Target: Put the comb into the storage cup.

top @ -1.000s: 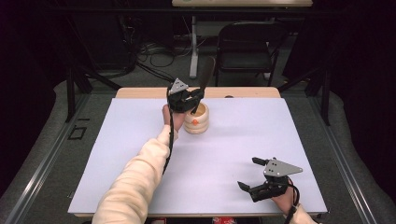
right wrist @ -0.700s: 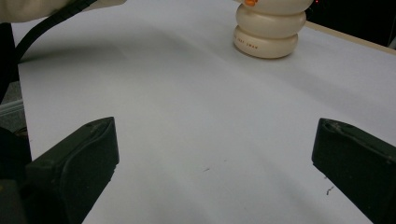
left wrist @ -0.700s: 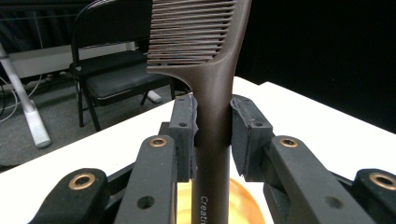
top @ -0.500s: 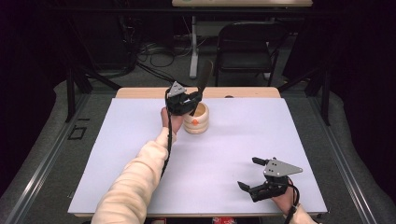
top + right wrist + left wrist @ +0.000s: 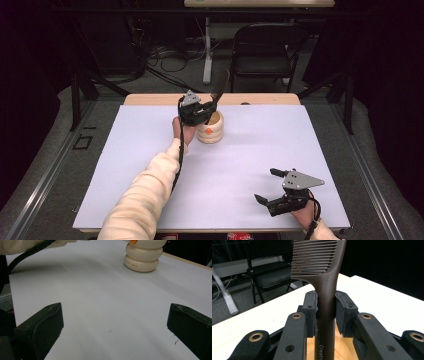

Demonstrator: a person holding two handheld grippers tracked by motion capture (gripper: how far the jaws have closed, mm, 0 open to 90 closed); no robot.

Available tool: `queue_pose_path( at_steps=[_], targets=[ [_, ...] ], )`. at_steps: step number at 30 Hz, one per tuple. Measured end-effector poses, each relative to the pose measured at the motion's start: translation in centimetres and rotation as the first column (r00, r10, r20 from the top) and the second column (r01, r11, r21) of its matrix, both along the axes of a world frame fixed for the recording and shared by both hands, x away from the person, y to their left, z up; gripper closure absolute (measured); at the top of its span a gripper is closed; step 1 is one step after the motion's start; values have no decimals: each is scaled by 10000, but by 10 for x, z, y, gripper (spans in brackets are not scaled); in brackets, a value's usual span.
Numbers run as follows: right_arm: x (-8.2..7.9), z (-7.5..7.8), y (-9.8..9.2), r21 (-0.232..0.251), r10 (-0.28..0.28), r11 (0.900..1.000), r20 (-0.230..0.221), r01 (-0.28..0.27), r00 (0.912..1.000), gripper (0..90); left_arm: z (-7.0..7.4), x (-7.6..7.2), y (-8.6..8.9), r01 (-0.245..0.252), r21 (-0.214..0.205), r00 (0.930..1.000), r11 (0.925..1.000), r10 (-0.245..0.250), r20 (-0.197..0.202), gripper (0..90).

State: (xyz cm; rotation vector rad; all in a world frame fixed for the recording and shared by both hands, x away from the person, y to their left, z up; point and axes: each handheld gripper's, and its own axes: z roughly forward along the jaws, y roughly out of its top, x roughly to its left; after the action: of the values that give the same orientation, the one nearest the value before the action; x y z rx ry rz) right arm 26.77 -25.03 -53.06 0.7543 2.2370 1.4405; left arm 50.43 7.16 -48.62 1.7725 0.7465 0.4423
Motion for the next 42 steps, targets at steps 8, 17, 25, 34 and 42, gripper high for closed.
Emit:
queue_pose_path(
  at_steps=[8, 17, 25, 34, 42],
  targets=[
    [0, 0, 0, 2, 12, 10000, 1, -12, 10000, 1, 0, -1, 1, 40, 313, 10000, 9995, -41, 31, 719],
    [0, 0, 0, 17, -5, 10000, -14, 5, 10000, 1, 1, -2, 3, 129, 545, 9999, 9984, -134, 89, 720],
    [0, 0, 0, 3, -19, 10000, -38, 19, 10000, 1, 1, -2, 1, 234, 725, 9996, 9971, -244, 126, 720],
    [0, 0, 0, 2, -8, 10000, -6, 8, 10000, 2, 1, -2, -1, 297, 883, 9993, 9957, -314, 185, 720],
    [0, 0, 0, 0, -14, 10000, -15, 14, 10000, 2, -1, -1, -4, 292, 940, 9993, 9951, -312, 195, 720]
  ],
)
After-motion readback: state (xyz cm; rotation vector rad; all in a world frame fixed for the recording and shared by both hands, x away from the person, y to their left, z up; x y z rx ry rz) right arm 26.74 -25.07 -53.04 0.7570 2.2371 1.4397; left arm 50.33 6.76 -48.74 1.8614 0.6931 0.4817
